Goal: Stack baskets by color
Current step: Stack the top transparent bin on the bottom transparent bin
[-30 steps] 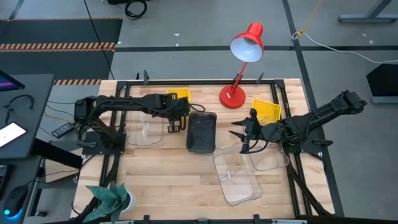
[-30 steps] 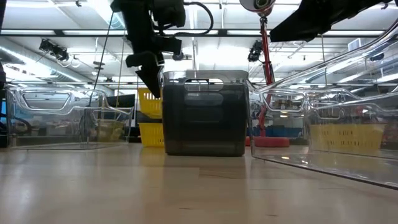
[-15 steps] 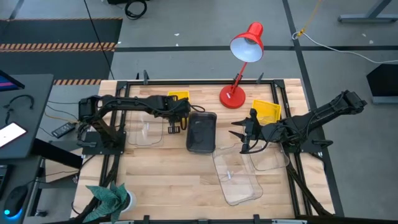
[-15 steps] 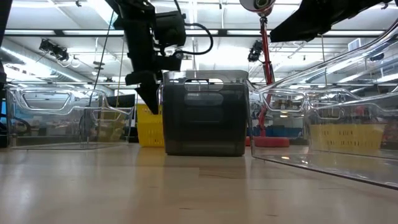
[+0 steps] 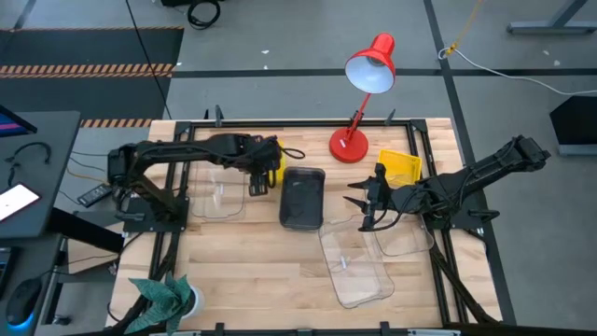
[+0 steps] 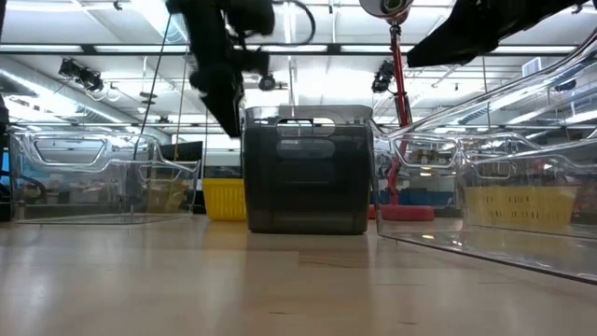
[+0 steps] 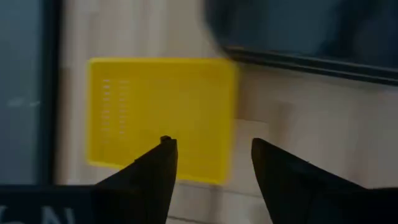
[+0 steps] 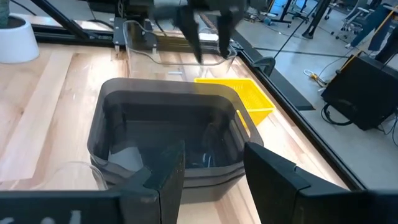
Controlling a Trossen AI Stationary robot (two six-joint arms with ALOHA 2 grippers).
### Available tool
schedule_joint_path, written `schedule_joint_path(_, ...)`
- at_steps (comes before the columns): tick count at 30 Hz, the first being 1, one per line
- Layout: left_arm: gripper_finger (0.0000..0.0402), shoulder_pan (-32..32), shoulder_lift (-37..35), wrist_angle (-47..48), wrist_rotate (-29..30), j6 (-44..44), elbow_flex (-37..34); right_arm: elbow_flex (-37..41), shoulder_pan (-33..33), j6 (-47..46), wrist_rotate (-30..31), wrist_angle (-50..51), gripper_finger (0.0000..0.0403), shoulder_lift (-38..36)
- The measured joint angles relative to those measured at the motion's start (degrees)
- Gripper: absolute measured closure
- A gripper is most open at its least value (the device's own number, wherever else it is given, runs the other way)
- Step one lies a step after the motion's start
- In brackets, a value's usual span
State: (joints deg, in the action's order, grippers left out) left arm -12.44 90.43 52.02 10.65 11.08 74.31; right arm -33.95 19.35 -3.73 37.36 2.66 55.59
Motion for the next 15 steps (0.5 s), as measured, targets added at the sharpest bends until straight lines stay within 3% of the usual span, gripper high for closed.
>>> schedule_joint_path(4,0.0201,2.3,-2.9,4.6,-11.1,-0.1,0.7,0.0,0.0,-0.1,0.0,0.0,0.0234,0.0)
schedule_joint_path(6,0.0211,3.9,-4.1,8.1,-13.2,-2.4,0.7,0.0,0.0,-0.1,0.0,0.1,0.0234,0.0)
schedule_joint_path(11,0.0229,9.8,-4.7,18.3,-12.2,-12.4,0.8,0.0,0.0,-0.1,0.0,0.6,0.0234,0.0)
schedule_joint_path(15,0.0229,15.2,-4.5,25.3,-4.9,-18.1,0.7,0.0,0.0,0.2,0.0,0.5,0.0234,0.0)
